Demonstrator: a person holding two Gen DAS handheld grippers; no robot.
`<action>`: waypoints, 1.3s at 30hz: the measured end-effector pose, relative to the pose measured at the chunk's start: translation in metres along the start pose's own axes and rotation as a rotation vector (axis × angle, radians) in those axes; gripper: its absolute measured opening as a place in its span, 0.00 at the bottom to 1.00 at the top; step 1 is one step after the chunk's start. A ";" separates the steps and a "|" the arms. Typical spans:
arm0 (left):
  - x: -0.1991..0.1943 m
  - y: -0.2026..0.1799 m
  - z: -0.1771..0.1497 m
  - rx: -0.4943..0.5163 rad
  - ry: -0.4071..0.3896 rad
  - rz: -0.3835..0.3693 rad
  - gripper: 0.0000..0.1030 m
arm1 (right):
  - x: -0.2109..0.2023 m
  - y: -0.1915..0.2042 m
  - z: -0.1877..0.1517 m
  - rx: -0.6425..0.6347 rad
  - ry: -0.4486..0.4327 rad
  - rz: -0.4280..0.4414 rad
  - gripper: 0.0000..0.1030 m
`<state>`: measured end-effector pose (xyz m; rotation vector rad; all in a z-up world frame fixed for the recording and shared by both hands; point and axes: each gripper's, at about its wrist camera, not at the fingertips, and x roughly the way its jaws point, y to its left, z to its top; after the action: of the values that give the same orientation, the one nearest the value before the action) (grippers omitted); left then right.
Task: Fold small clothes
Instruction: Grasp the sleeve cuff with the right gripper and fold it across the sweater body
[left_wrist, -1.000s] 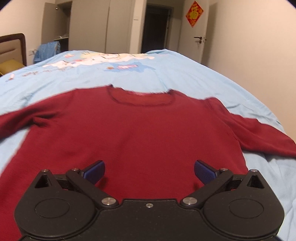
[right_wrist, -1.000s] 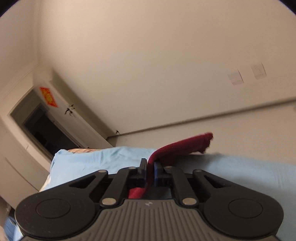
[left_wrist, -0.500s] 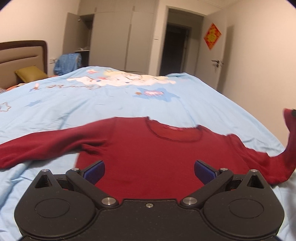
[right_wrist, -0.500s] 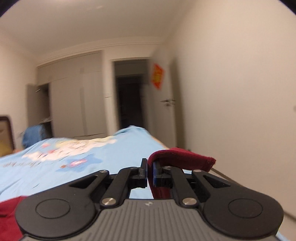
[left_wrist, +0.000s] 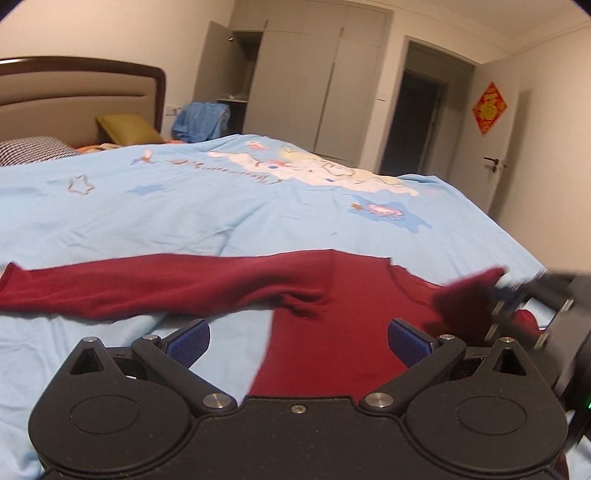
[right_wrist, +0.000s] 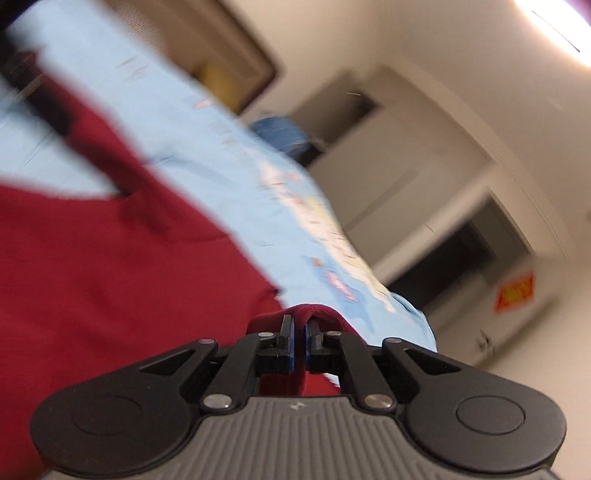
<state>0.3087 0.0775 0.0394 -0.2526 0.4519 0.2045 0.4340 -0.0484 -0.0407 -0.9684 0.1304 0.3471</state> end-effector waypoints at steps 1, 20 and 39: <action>0.001 0.003 -0.001 -0.005 0.004 0.005 0.99 | 0.002 0.013 0.002 -0.060 0.009 0.025 0.06; 0.049 -0.019 -0.020 0.031 0.037 -0.075 0.99 | -0.024 -0.012 -0.048 0.227 0.004 0.223 0.79; 0.126 -0.048 -0.056 0.146 0.116 0.004 1.00 | 0.032 -0.159 -0.256 1.460 0.275 0.053 0.36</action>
<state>0.4092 0.0331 -0.0571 -0.1204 0.5796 0.1601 0.5309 -0.3347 -0.0690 0.4446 0.5643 0.0890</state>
